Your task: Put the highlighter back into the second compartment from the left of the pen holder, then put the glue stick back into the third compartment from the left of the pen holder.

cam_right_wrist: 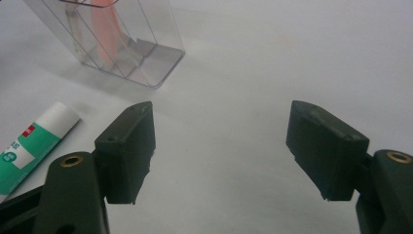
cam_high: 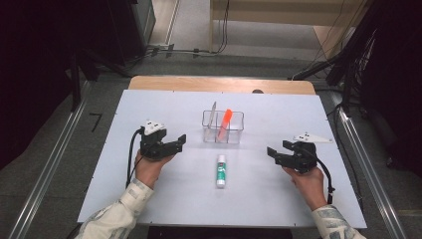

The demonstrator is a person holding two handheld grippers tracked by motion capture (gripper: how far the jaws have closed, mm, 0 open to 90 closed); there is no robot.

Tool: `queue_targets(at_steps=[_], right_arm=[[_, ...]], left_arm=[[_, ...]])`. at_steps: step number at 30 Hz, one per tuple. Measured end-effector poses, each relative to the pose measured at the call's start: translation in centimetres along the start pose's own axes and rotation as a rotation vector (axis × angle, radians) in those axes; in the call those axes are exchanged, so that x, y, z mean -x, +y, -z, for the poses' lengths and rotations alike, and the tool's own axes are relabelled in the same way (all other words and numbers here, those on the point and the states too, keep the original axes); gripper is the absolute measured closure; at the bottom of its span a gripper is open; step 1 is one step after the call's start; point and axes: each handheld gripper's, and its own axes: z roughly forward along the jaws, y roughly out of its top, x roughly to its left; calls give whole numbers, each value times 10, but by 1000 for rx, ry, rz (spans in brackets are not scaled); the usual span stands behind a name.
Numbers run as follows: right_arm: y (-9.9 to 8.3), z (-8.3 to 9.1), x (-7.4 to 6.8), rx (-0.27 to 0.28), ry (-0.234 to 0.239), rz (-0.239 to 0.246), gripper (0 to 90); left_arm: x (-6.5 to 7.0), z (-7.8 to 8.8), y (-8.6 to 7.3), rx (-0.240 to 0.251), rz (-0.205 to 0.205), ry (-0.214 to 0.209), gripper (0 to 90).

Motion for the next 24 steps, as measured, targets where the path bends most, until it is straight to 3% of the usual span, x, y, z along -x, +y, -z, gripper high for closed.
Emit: queue_targets(at_steps=[24], right_arm=[[2,-12,-23,-14,38,40,241]], left_arm=[[-25,14,-16,6,51,54,220]])
